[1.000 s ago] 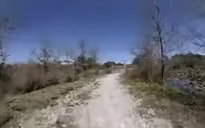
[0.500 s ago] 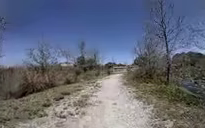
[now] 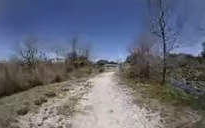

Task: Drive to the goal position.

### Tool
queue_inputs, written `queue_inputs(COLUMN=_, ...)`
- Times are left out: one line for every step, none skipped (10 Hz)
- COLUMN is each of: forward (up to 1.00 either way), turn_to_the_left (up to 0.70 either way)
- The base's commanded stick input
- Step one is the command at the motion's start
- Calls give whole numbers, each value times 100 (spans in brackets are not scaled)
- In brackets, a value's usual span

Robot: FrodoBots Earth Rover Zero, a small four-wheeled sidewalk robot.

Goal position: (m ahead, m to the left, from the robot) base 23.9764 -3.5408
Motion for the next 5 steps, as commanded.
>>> queue_inputs(forward=70, turn_to_the_left=0)
queue_inputs(forward=70, turn_to_the_left=0)
queue_inputs(forward=70, turn_to_the_left=0)
queue_inputs(forward=70, turn_to_the_left=0)
queue_inputs(forward=70, turn_to_the_left=0)
